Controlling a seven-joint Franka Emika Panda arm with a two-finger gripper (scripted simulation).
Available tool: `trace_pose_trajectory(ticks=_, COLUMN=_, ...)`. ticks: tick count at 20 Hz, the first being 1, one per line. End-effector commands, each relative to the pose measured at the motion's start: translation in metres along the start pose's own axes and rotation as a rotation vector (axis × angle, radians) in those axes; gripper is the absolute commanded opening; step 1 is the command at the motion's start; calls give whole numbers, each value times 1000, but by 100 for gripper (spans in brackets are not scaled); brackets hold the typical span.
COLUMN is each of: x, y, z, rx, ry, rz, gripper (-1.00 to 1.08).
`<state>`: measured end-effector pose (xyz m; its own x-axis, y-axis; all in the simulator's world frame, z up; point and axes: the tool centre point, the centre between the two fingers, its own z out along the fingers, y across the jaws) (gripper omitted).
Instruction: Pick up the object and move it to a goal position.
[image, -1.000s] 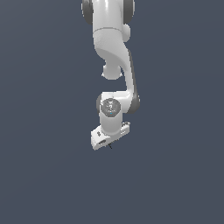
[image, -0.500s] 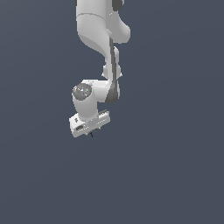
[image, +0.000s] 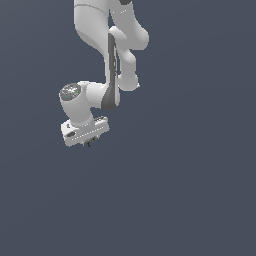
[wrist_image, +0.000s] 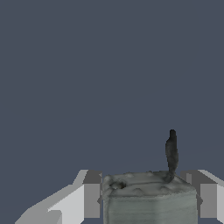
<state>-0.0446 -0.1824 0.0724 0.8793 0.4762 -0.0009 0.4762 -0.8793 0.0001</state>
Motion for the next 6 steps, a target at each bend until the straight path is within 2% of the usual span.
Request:
trace_pose_trajectory(ticks=1, x=-9, y=7, z=-3, rx=0, ry=0, rz=-2, gripper=-100)
trace_pose_trajectory(ticks=6, x=-15, y=12, z=-5, rx=0, ry=1, rz=-3, gripper=-100)
